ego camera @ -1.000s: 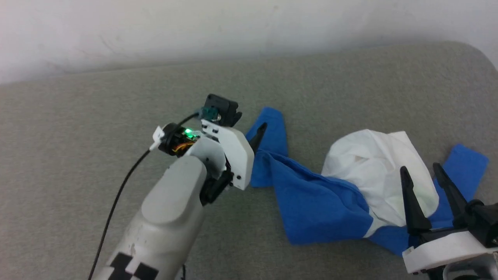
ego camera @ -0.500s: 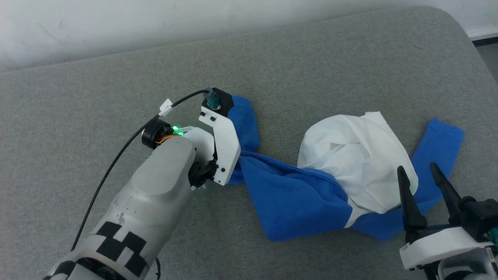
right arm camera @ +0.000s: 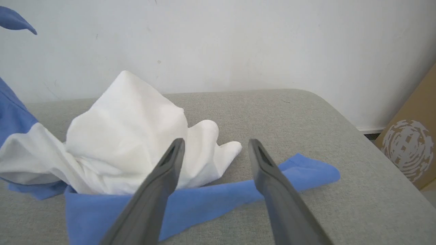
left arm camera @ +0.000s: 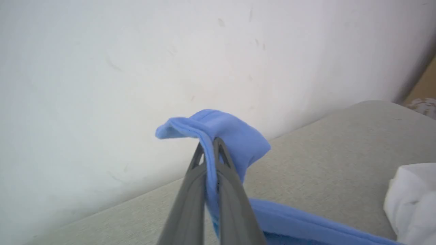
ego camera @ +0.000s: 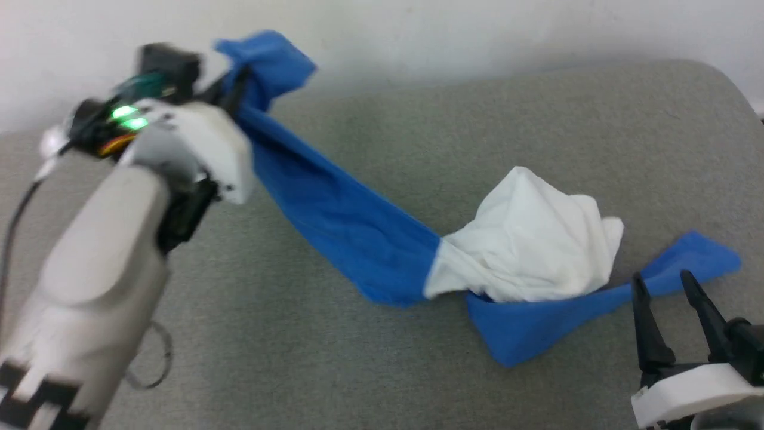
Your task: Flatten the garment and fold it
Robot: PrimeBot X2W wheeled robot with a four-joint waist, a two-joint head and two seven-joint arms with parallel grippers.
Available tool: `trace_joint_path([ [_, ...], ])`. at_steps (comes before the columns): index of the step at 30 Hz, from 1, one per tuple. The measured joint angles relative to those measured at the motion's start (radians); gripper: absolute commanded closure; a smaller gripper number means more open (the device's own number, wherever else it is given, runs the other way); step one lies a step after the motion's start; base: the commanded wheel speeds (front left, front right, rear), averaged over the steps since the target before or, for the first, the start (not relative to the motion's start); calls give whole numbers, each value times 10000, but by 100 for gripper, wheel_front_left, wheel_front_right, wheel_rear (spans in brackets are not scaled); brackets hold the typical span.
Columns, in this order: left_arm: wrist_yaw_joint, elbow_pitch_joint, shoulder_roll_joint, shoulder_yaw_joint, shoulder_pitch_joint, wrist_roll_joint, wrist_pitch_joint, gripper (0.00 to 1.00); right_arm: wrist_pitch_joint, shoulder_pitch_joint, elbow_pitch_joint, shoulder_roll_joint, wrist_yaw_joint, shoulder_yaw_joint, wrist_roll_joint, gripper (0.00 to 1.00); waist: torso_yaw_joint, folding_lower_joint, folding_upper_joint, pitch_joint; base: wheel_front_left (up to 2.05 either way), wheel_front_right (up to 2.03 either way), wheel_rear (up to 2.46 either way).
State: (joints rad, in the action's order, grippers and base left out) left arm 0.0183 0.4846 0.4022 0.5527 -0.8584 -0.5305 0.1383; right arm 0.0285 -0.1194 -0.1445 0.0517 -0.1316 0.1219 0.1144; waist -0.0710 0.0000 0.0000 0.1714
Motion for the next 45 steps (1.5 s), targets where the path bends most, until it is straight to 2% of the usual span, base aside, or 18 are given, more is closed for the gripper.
trace_joint_path([
  [4, -1452, -2527, 1292, -1024, 2092, -359, -36, 100, -84, -246, -63, 4, 0, 98, 12, 0, 353, 0, 0, -301, 0, 0, 0],
  [8, -3218, -4715, 2167, -2311, 5550, -1151, 123, 100, -121, -465, -123, 4, 0, 232, 23, 0, 680, -2, 0, -571, 0, 0, 0],
  [12, -4479, -5682, 2280, -3377, 8932, -2031, -27, 100, -232, -610, -215, 2, 0, 322, 115, 0, 1004, -2, 0, -764, 0, 0, 0],
  [15, -4982, -5873, 2063, -3927, 10670, -2518, -278, 100, -362, -721, -291, 2, 0, 332, 127, 0, 1221, -1, 0, -902, 0, 0, 0],
  [17, -5135, -5758, 1948, -4182, 11416, -2723, -449, 100, -437, -733, -341, 2, 0, 316, 127, 0, 1330, -2, 0, -1010, 0, 0, 0],
  [18, -5135, -5643, 1862, -4316, 11671, -2846, -571, 100, -458, -737, -364, 0, 0, 318, 127, 0, 1376, -2, 0, -1063, 0, 0, 0],
  [19, -5131, -5544, 1749, -4451, 11838, -2989, -671, 63, -470, -753, -389, 2, 0, 320, 125, 0, 1421, -2, 0, -1111, 0, 0, 0],
  [20, -5110, -5463, 1693, -4460, 11964, -3074, -677, 0, -518, -761, -418, 2, 0, 316, 125, 0, 1457, -2, 0, -1161, 0, 0, 0],
  [23, -4763, -5526, 1396, -4447, 11983, -3250, -1039, 0, -573, -765, -516, 0, 0, 278, 92, 0, 1526, -2, 0, -1268, 0, 0, 0],
  [25, -4665, -5754, 1375, -4232, 11789, -2976, -1317, 0, -631, -765, -573, 2, 0, 255, 63, 0, 1529, -1, 0, -1312, 0, 0, 0],
  [29, -4686, -6508, 1406, -3622, 10858, -1929, -1827, 0, -706, -755, -681, 4, 0, 123, -48, 0, 1435, 1, 0, -1312, 0, 0, 0],
  [32, -4640, -6989, 1354, -2794, 9985, -1168, -1883, 0, -717, -752, -750, -4, 0, 8, -92, 0, 1301, 0, 0, -1300, 0, 0, 0],
  [34, -4305, -7097, 1233, -2038, 9288, -754, -1707, 0, -721, -751, -780, 2, 0, 19, -92, 0, 1232, 1, 0, -1289, 0, 0, 0],
  [37, -3492, -6870, 796, -802, 8102, -487, -1116, 0, -731, -733, -779, 2, 0, -29, -92, 0, 1132, 0, 0, -1265, 0, 0, 0],
  [40, -2721, -6226, 313, 221, 7029, -324, -439, 0, -786, -660, -771, 2, 0, -142, -90, 0, 999, 1, 0, -1221, 0, 0, 0],
  [45, -1749, -4893, -299, 1404, 5695, -242, 853, 0, -750, -540, -752, 4, 0, -274, -71, 0, 717, 1, 0, -1109, 0, 0, 0],
])
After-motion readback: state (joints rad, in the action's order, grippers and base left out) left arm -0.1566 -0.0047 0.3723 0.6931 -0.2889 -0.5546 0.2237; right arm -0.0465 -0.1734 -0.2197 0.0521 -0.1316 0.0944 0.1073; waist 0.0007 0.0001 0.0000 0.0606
